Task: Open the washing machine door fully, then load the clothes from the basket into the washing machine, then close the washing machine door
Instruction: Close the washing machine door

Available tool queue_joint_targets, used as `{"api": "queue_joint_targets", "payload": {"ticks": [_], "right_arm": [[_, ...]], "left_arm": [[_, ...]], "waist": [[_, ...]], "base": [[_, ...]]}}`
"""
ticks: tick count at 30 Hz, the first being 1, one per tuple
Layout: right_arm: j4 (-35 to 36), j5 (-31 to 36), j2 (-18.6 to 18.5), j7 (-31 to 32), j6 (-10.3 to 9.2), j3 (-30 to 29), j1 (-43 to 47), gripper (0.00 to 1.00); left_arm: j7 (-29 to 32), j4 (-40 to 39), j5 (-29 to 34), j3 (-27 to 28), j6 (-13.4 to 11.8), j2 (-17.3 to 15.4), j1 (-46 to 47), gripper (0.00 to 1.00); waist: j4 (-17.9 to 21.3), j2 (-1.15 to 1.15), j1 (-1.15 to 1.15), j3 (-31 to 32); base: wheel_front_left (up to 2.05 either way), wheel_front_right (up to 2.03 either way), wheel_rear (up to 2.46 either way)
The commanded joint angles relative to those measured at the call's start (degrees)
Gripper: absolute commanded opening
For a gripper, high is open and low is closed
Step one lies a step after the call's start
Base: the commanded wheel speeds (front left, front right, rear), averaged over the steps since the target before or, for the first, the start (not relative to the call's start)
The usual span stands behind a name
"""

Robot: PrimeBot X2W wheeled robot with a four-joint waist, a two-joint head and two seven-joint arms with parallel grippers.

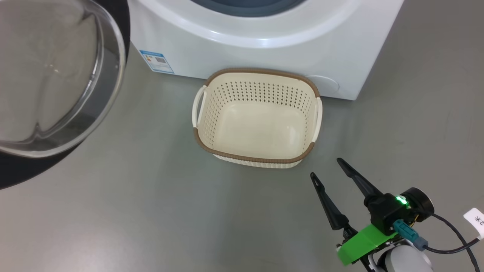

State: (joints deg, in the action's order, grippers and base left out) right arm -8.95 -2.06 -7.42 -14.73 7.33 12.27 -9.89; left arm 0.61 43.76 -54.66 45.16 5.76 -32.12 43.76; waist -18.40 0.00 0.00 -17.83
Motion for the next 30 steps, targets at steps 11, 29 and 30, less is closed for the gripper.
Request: {"api": "queue_joint_targets", "payload": {"ticks": [11, 29, 30], "right_arm": [[0.85, 0.25, 1.22, -0.27, 0.16, 2.36, -2.37, 1.0], [0.64, 0.05, 1.96, -0.27, 0.16, 2.82, -2.48, 1.0], [0.62, 0.05, 1.98, -0.27, 0.16, 2.83, -2.47, 1.0]], "left_arm": [[12.86, 17.47, -12.34, 10.05, -4.14, -11.32, 6.73, 0.0], [23.65, 22.9, -12.1, 5.98, -1.28, -11.57, 8.48, 0.0], [24.14, 22.93, -12.02, 5.73, -1.22, -11.51, 8.53, 0.0]], "waist": [[2.25, 0.0, 0.0, 0.09], [3.25, 0.0, 0.0, 0.66], [3.27, 0.0, 0.0, 0.72]], "base": [[0.0, 0.0, 0.0], [0.0, 0.0, 0.0], [0.0, 0.0, 0.0]]}}
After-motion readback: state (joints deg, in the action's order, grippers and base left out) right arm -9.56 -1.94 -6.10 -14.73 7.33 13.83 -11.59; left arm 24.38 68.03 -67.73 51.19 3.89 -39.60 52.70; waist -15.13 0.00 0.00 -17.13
